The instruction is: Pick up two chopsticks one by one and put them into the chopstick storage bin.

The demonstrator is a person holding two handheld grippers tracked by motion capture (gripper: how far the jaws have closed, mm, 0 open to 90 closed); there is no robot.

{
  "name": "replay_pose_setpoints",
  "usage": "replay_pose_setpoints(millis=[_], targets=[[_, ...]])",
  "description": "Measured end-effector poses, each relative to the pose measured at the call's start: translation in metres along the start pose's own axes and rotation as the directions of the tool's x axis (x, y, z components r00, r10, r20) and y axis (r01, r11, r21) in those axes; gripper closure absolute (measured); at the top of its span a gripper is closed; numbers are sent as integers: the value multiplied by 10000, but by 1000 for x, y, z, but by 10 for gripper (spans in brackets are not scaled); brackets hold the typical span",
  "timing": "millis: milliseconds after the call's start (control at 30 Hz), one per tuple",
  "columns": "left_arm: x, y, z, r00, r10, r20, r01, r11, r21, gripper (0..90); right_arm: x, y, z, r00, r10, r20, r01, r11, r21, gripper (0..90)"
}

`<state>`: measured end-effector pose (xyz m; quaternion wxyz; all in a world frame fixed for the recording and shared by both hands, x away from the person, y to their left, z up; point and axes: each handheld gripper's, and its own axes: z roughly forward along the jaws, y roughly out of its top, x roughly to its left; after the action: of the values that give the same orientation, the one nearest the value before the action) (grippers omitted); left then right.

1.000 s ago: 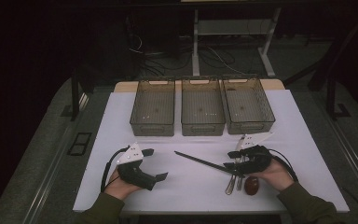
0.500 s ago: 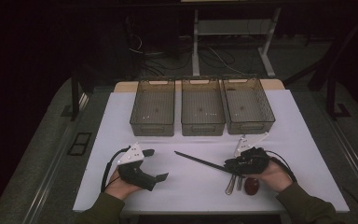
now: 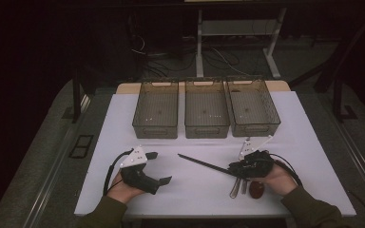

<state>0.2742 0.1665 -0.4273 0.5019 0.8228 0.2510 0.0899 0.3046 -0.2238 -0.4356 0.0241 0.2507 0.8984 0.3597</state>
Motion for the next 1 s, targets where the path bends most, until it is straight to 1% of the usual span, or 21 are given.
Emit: replay_pose_setpoints(millis=[233,467,900,1000], targets=[[0,0,0,10000,14,-6,-14,10000,10,0,-2,0,0,9999,-8,162,9,10000,-49,778],[0,0,0,10000,15,-7,-15,10000,1,0,-2,0,0,10000,-44,61,44,10000,-70,778],[0,0,0,10000,59,-3,-59,10000,15,0,-2,0,4,9998,-126,134,126,9999,44,779],[-1,0,1,10000,66,-10,-66,10000,-4,0,-4,1,8,9998,-171,131,169,9998,88,779]])
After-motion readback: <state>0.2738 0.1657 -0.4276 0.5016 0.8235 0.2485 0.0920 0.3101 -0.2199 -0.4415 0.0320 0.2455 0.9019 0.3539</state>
